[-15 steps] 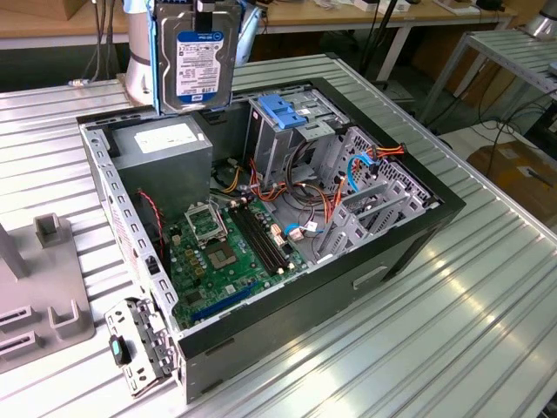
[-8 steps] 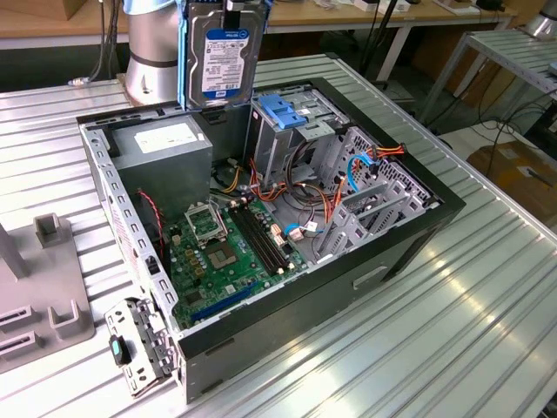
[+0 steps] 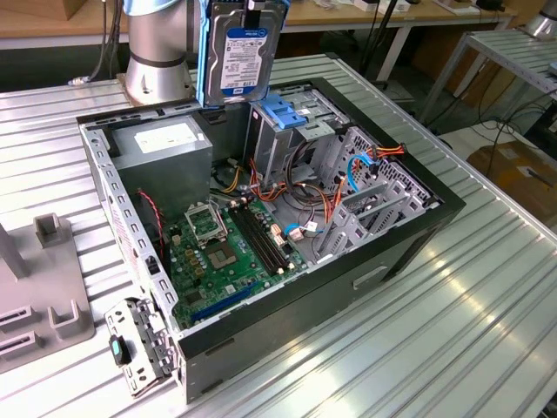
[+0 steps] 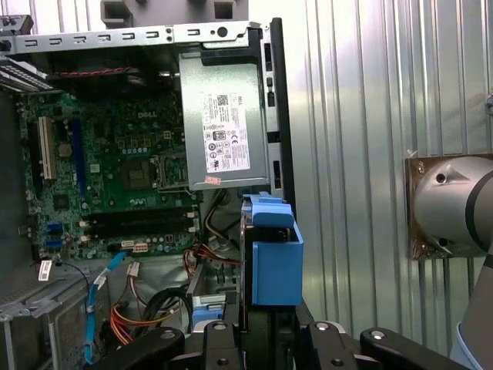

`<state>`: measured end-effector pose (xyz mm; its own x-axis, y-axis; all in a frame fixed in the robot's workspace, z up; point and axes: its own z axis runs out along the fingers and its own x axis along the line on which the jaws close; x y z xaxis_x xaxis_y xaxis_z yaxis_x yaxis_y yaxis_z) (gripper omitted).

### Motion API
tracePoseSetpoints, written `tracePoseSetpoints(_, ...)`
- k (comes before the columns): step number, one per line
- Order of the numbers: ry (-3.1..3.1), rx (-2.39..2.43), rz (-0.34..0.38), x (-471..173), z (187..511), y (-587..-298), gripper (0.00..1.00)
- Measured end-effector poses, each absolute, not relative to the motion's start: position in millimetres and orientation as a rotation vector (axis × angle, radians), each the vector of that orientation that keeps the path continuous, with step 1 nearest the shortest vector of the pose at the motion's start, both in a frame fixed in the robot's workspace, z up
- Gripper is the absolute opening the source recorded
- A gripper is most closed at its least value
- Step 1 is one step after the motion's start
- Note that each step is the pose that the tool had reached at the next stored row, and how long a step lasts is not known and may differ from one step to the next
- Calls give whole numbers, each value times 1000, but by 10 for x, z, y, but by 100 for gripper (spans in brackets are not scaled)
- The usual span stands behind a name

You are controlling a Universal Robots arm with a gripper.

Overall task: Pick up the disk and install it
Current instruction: 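Insert the disk into the insertion slot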

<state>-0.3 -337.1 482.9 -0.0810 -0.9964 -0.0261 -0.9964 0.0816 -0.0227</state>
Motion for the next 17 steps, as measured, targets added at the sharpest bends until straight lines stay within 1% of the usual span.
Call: tracePoseSetpoints(17, 2284, -2106, 2, 72, 4829, -3371, 35)
